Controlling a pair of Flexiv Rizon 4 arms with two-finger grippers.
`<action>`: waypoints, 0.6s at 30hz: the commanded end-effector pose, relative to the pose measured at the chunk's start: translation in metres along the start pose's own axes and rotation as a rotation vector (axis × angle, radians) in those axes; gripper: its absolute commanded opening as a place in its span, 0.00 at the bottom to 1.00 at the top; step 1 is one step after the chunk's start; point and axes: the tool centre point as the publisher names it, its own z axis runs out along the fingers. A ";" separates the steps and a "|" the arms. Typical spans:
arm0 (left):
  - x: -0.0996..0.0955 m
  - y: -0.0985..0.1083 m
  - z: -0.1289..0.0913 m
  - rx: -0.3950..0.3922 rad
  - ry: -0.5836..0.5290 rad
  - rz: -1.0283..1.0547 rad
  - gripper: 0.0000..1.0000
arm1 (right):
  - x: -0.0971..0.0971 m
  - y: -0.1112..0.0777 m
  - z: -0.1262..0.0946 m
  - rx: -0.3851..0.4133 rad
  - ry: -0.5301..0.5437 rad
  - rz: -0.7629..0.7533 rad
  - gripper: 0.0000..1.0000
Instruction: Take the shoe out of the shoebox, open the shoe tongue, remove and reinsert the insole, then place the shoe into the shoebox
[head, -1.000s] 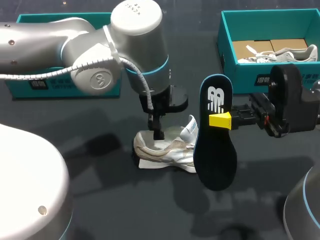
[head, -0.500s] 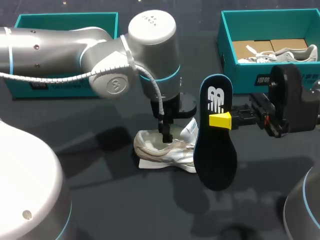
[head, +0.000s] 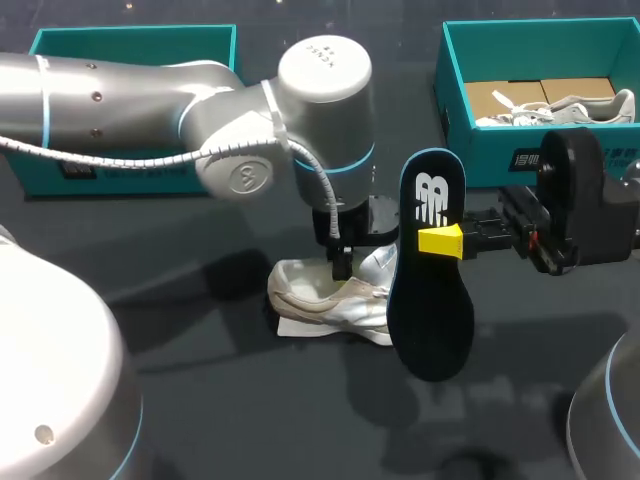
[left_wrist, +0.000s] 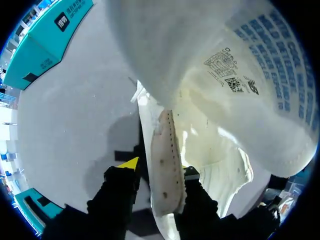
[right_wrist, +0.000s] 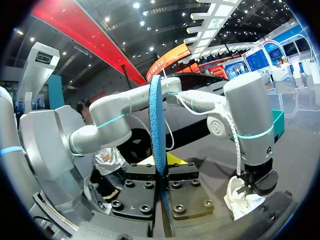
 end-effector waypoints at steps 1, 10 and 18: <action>0.000 -0.001 0.003 -0.004 0.004 0.001 0.00 | 0.009 -0.003 -0.002 -0.006 -0.047 -0.001 0.00; 0.004 0.001 -0.003 0.000 0.031 0.034 0.00 | 0.009 -0.003 -0.002 -0.006 -0.047 -0.001 0.00; 0.009 0.007 -0.035 0.056 0.136 0.206 0.00 | 0.009 -0.003 -0.002 -0.006 -0.047 -0.001 0.00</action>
